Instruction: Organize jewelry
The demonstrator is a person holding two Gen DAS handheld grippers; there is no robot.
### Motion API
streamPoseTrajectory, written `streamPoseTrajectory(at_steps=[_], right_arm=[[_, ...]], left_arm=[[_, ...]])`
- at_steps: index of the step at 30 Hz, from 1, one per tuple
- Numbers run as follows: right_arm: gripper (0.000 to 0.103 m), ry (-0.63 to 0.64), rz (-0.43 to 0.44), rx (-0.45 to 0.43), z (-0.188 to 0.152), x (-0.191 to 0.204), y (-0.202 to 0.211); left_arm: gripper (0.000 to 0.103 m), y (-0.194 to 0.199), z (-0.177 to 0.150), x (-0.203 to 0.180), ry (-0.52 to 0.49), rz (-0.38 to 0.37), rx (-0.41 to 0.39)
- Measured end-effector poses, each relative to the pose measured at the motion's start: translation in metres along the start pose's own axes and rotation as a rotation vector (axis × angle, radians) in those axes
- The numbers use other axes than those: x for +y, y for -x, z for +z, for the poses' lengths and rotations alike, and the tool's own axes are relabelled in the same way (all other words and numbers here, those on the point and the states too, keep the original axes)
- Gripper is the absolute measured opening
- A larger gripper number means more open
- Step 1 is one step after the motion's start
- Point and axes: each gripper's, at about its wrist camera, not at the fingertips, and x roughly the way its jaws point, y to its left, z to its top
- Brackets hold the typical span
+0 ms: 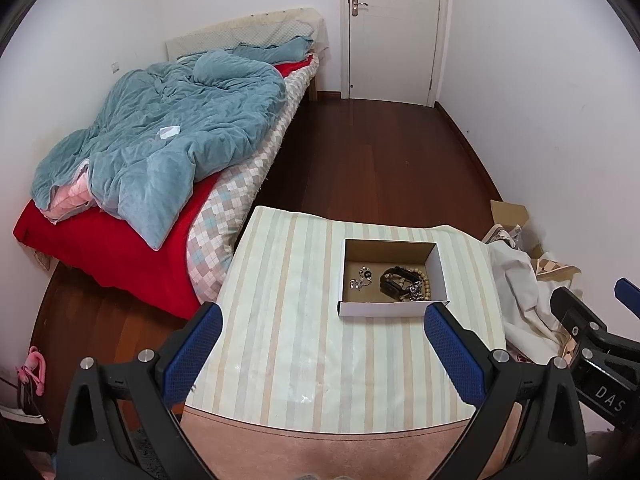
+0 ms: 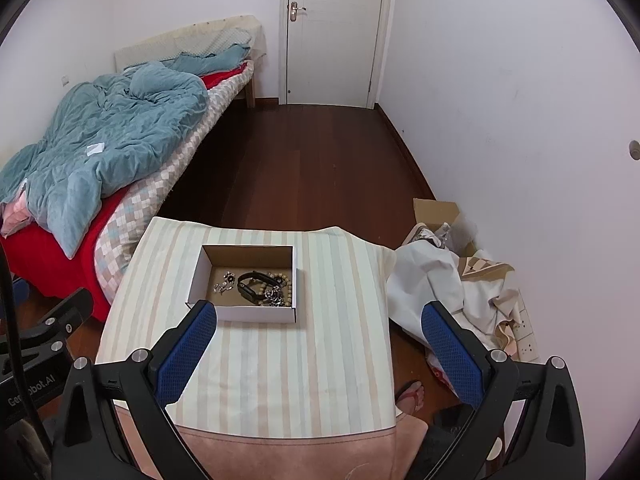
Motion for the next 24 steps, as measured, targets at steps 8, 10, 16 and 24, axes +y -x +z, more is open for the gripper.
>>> streamPoseTrajectory(at_steps=[8,10,16,24], right_arm=[[0.103,0.006,0.008,0.000,0.000,0.000,0.001],[0.103,0.007,0.011,-0.002,0.000,0.001,0.002],[0.103,0.010,0.017,-0.003,0.000,0.001,0.003],[0.103,0.010,0.031,0.005,0.000,0.001,0.002]], left_arm=[[0.103,-0.001,0.001,0.003,0.008,0.001,-0.014],[0.103,0.001,0.002,0.004,0.008,0.006,-0.014],[0.103,0.002,0.002,0.004,0.005,-0.001,-0.017],[0.103,0.009,0.001,0.002,-0.021,-0.007,-0.025]])
